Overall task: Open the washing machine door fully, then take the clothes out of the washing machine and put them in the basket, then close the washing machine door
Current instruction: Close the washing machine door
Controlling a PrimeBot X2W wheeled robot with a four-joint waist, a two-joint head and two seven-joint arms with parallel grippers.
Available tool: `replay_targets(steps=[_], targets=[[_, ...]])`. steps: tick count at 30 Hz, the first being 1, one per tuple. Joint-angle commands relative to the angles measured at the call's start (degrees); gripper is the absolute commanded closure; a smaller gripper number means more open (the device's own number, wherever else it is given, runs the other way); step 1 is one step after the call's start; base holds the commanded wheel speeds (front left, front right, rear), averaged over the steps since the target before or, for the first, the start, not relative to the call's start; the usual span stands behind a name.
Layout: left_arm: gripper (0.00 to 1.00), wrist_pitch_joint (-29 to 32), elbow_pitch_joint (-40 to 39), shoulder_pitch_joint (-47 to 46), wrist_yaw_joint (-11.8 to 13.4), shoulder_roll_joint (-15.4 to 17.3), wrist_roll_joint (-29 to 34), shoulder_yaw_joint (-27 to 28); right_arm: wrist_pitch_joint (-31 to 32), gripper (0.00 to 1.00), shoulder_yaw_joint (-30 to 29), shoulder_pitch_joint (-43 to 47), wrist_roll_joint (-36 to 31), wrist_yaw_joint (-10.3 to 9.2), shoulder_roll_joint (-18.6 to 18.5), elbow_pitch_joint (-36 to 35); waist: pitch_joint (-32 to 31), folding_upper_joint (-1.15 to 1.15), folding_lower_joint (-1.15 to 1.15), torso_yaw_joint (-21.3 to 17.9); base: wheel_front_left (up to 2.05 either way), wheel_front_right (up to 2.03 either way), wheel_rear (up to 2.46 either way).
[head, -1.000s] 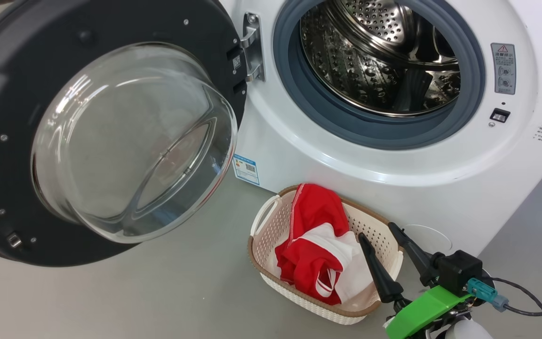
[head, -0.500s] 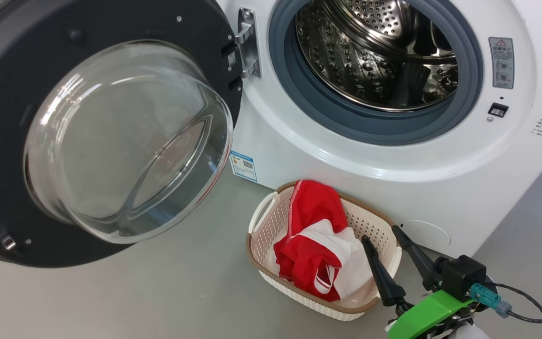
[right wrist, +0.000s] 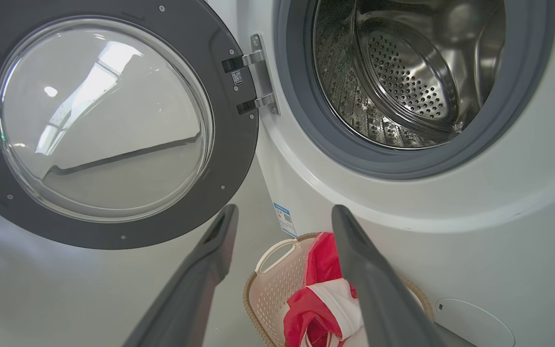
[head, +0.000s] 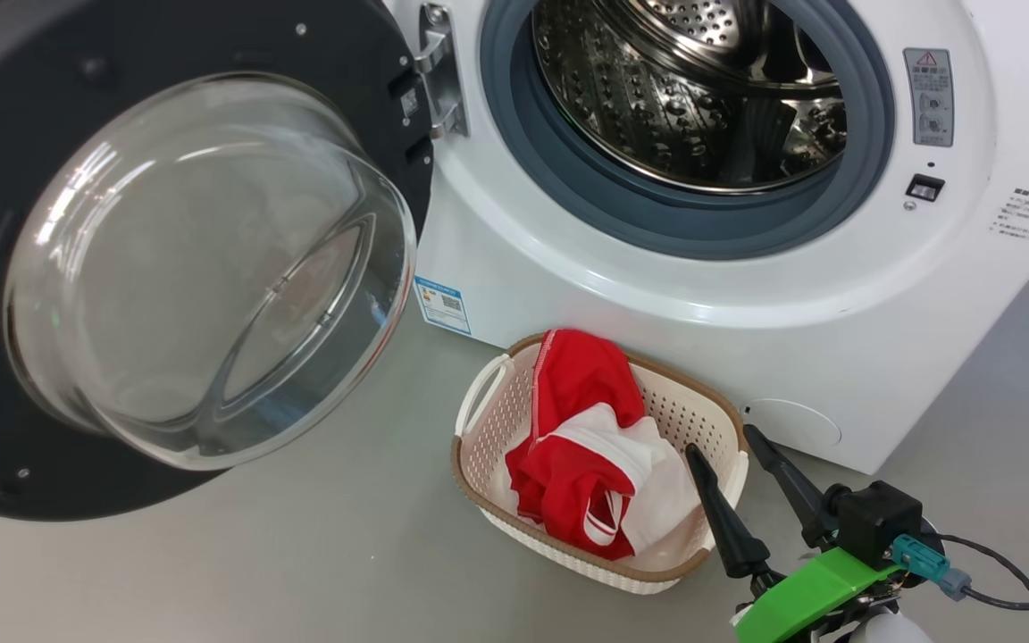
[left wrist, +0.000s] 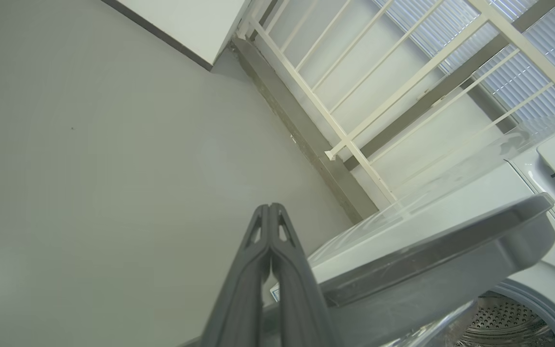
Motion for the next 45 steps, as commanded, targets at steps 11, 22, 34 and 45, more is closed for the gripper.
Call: replay_targets(steps=[11,22,34,45], targets=[[1.0,10.5,-0.8,-1.4,-0.2,3.6,-7.8,1.6,-0.3,0.0,0.7,-2.4,-1.5,0.09,0.1,-1.5,2.2,0.0,0.0,-1.8,0.0,0.0,0.0],[1.0,21.1,-8.0,2.9,-0.2,3.8,-11.6,-0.4,-0.3,0.0,0.1,-1.9,-1.4,0.09,0.2,-1.5,1.2,0.0,0.0,-2.0,0.0,0.0,0.0],[1.0,33.4,-30.1,12.4,-0.2,4.8,-17.9,2.4,-0.3,0.0,-1.4,0.4,-0.8,0.09,0.5,-2.6,-2.0,0.0,0.0,-2.6,0.0,0.0,0.0],[1.0,39.5,-48.6,20.6,-0.2,-0.3,-17.8,6.2,-0.3,0.0,-3.9,2.7,-0.6,0.09,-0.3,-4.0,-3.8,0.0,0.0,-3.7,0.0,0.0,0.0]])
